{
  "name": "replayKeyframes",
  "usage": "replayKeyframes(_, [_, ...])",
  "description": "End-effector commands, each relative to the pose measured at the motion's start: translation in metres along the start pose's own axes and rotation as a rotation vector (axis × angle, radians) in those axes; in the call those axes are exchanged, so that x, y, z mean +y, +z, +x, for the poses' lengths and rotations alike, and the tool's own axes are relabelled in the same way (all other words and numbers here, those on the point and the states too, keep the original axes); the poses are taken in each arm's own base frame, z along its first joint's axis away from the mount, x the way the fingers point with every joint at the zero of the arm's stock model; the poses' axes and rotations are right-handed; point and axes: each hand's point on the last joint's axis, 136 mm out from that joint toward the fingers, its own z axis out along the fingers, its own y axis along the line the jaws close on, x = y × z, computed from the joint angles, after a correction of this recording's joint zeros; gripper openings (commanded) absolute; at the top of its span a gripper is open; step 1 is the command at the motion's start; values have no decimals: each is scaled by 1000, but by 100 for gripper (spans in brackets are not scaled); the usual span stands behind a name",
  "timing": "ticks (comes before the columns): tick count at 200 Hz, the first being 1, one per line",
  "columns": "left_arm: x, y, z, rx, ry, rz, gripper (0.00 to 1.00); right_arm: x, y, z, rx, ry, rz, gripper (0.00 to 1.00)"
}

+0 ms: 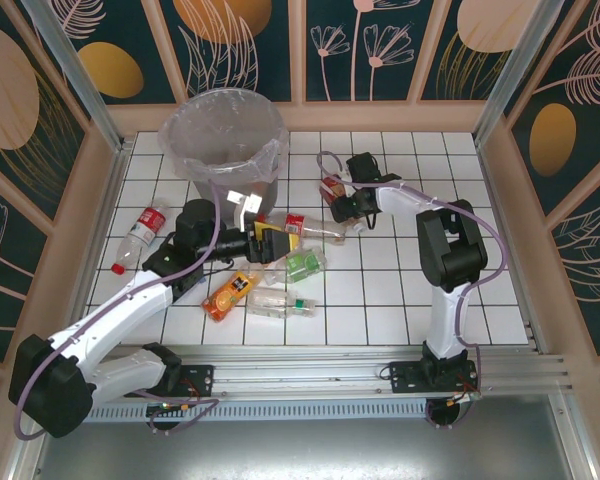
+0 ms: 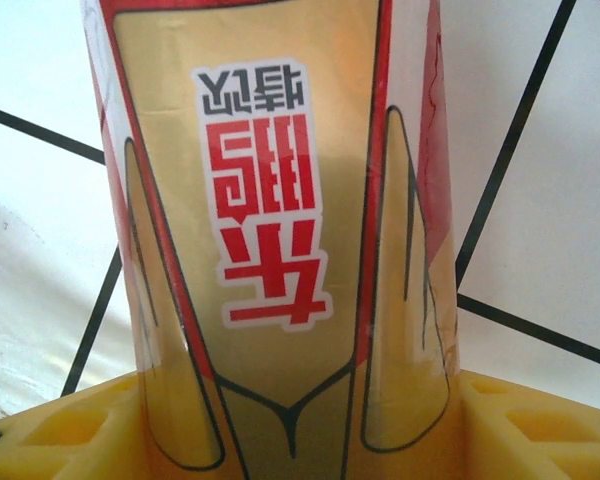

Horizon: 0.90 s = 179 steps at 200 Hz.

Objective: Put the plastic bottles in the bin

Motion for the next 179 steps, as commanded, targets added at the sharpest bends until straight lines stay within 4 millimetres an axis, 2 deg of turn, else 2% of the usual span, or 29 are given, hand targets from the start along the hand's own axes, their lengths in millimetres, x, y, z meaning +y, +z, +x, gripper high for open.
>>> replayKeyframes(1, [-8, 6, -10, -57, 12, 26, 98, -3, -24, -10, -69, 54, -13, 58])
replayKeyframes(25, [-1, 17, -13, -77, -14, 3, 98, 2, -51, -14, -135, 91, -57, 58])
replayKeyframes(73, [13, 33, -32, -182, -126, 2, 99, 26, -99, -1, -239, 145, -143, 58])
replayKeyframes(118, [23, 48, -47, -209, -185, -24, 99, 71, -139, 12, -303, 107, -233, 59])
replayKeyframes(149, [39, 55, -50, -212, -216, -98, 98, 100, -170, 18, -365, 92, -334, 59])
replayKeyframes(179, [49, 67, -47, -185, -249, -107, 98, 126, -187, 29, -382, 72, -425, 60])
